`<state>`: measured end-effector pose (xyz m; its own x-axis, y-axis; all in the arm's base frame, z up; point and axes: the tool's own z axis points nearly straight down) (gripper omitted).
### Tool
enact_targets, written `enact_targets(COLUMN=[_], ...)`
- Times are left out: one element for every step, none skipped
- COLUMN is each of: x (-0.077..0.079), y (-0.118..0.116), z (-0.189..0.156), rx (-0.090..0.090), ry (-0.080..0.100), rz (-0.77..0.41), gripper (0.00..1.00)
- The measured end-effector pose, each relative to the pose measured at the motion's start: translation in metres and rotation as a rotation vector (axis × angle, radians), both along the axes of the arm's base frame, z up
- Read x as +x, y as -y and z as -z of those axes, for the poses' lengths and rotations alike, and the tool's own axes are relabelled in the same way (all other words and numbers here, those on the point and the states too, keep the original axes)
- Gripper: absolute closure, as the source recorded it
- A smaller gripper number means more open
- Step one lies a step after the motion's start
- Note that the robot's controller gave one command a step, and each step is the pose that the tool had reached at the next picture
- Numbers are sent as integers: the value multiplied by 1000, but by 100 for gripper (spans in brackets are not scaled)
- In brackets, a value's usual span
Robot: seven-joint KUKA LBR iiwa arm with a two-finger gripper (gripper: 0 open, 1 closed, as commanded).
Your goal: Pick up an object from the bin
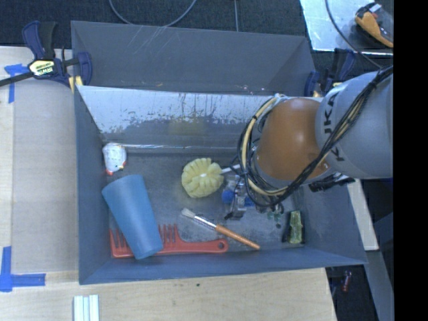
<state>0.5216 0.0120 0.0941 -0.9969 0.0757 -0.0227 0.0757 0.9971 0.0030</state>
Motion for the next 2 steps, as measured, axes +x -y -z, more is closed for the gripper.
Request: enact_targets(x=[0, 1], y=[0, 0], z=[-15, -30], rx=[0, 0], ry=[-1, 2], rz=[0, 1], gripper=[100, 100])
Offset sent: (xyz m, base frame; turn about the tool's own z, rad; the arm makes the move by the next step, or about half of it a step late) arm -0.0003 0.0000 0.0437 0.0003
